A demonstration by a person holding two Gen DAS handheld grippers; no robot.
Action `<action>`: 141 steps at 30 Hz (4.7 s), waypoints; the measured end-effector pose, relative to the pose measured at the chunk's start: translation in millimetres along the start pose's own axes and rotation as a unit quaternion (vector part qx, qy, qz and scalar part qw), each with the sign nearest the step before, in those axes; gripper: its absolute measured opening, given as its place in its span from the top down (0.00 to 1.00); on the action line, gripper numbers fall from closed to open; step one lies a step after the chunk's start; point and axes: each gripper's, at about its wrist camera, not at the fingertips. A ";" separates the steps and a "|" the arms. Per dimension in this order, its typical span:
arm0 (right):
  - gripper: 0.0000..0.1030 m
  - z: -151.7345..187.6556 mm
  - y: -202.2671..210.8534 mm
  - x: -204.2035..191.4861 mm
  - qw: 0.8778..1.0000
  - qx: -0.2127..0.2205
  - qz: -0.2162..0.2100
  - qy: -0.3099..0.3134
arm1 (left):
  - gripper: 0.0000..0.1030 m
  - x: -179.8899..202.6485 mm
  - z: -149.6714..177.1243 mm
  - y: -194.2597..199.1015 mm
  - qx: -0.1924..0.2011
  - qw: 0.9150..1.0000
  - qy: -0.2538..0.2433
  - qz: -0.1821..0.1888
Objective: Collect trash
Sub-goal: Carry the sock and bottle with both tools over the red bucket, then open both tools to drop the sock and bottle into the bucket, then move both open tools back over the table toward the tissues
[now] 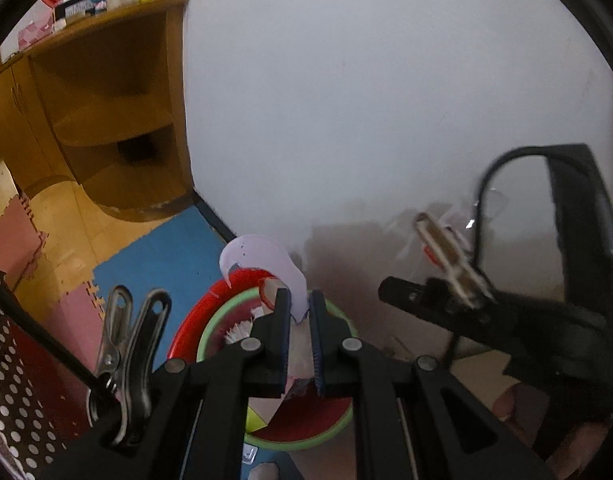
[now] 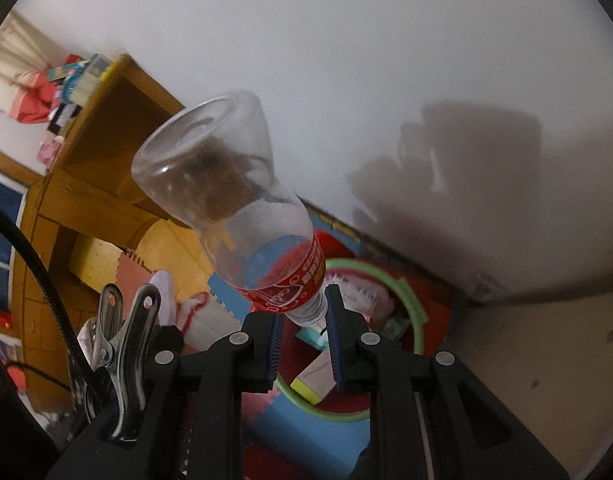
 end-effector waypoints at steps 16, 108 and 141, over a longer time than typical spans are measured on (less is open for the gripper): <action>0.80 17.6 -174.0 14.1 0.964 -0.246 0.034 0.097 | 0.91 -63.2 60.6 -124.2 -0.076 0.995 0.070 -0.001; 0.37 87.1 311.5 66.2 0.968 0.113 -0.178 0.134 | 0.38 244.5 106.0 324.8 0.148 0.975 -0.054 -0.158; 0.37 214.8 390.9 314.6 0.972 0.185 -0.141 0.011 | 0.33 423.2 280.4 283.8 0.150 0.969 -0.193 -0.045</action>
Point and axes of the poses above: each gripper's, at about its wrist camera, not at the fingertips, and y roughly against the way its jaws point, x to its right, z to its underside, and after that the axes turned 10 degrees about y, right-handed
